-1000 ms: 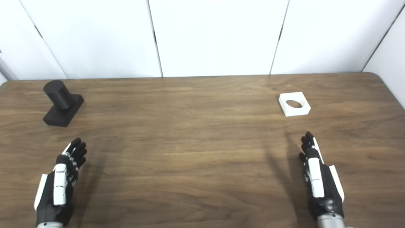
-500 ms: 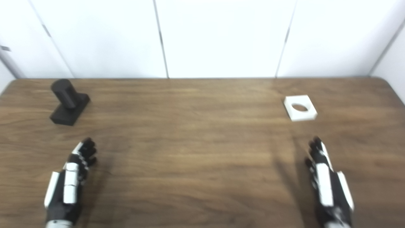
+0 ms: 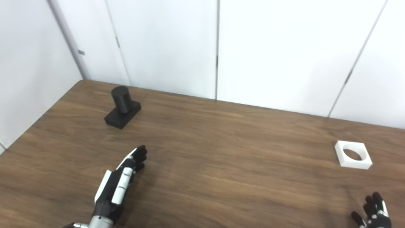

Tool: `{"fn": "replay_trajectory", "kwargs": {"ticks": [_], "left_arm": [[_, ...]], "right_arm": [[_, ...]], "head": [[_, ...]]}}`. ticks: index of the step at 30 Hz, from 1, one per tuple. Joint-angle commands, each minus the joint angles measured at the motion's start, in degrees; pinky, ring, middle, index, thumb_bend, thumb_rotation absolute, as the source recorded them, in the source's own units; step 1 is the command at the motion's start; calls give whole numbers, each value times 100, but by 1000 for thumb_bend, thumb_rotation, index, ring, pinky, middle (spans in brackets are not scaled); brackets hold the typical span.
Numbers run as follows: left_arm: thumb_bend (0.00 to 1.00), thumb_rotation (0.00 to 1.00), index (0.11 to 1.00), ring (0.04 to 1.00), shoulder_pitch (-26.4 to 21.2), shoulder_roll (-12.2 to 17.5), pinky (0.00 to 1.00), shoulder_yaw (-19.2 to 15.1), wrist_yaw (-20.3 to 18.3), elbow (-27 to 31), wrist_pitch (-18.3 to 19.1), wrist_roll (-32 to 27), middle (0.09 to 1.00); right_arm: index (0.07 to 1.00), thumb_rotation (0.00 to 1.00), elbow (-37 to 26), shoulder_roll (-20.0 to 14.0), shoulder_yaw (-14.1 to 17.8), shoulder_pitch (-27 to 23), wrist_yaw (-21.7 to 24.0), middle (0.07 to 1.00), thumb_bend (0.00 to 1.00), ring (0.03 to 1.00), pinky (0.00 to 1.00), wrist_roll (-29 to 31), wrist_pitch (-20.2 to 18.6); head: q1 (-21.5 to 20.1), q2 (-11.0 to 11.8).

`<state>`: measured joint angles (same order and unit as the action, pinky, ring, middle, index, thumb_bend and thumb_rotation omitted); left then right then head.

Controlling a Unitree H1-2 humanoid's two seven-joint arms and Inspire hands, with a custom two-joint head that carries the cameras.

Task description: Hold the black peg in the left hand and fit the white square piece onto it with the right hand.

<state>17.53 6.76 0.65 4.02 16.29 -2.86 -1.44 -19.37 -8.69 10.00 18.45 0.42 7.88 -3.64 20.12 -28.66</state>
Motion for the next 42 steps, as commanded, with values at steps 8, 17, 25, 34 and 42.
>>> {"fn": "replay_trajectory", "kwargs": {"ticks": [8, 17, 25, 34, 42], "left_arm": [[546, 978, 913, 929, -12, -426, 917, 215, 237, -89, -108, 279, 924], [557, 881, 907, 940, -52, -396, 940, 318, 451, -133, -45, 610, 926], [604, 502, 889, 885, -344, -438, 858, 220, 1278, 309, 703, 2905, 891], [828, 475, 903, 913, -1186, -13, 821, -234, 1335, 612, 2209, 4251, 920], [917, 539, 905, 952, -1874, 302, 867, -521, 1104, 313, 2808, 4744, 934]], "right_arm": [[950, 1000, 181, 24, 172, -105, 35, 932, 514, 965, 955, 240, 314], [953, 1000, 311, 4, 165, -147, 53, 935, 522, 958, 944, 283, 411], [941, 1000, 424, 18, 146, -166, 12, 925, 519, 947, 932, 161, 512], [924, 1000, 430, 28, 87, -179, -23, 905, 546, 932, 944, -44, 527], [914, 1000, 384, 19, 65, -147, -29, 896, 533, 933, 962, -68, 473]], "head": [[274, 196], [230, 246], [201, 261], [129, 256], [67, 214]]}}
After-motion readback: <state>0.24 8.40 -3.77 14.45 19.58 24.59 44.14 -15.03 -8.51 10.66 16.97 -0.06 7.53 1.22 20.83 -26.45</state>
